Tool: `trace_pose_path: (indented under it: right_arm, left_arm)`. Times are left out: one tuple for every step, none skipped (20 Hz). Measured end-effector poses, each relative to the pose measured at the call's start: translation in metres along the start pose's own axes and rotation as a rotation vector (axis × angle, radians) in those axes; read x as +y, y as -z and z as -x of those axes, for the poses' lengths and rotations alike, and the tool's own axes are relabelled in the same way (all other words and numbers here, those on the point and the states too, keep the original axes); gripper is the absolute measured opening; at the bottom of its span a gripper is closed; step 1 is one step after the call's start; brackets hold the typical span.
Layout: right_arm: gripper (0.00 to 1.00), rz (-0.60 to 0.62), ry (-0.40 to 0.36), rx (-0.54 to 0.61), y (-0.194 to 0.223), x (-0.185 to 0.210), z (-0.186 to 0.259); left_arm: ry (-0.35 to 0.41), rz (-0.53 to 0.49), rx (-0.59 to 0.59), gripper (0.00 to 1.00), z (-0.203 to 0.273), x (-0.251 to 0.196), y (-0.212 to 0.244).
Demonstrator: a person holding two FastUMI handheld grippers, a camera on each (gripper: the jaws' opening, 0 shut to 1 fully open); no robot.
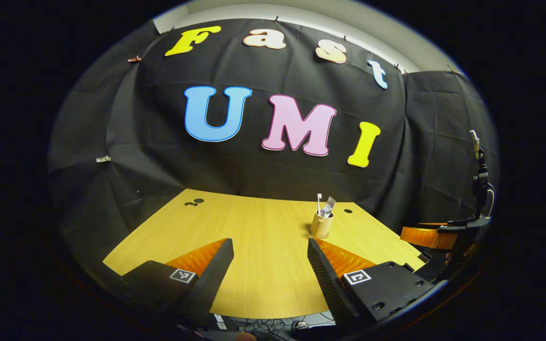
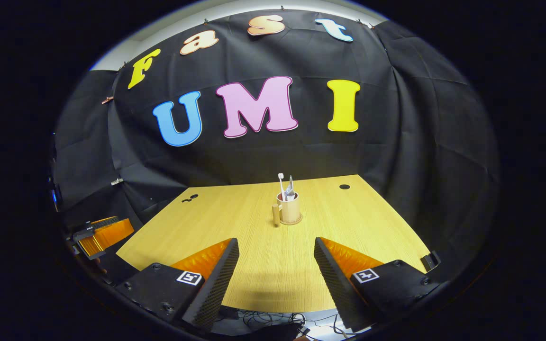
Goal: Put the toothbrush and toothpaste on the desktop into the cup, then pick up the cup and place it on the coaster on the desktop.
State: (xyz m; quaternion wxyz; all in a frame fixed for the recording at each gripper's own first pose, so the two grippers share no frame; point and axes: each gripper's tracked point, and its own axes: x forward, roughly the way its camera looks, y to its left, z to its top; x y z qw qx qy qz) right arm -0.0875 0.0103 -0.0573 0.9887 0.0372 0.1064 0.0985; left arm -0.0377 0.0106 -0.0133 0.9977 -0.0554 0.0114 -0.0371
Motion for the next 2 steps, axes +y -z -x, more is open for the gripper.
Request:
trace_pose_path:
  right_arm:
    - [0.98,-0.001,0.003,0.003,-0.0003,-0.0017,-0.0001]
    - [0.98,-0.003,0.003,0.004,-0.0003,-0.0039,-0.0005]
  left_arm:
    - [0.002,-0.001,-0.004,0.98,-0.0019,-0.0009,-0.0026]
    - [0.006,-0.004,-0.009,0.97,-0.0038,-0.0036,-0.0050]
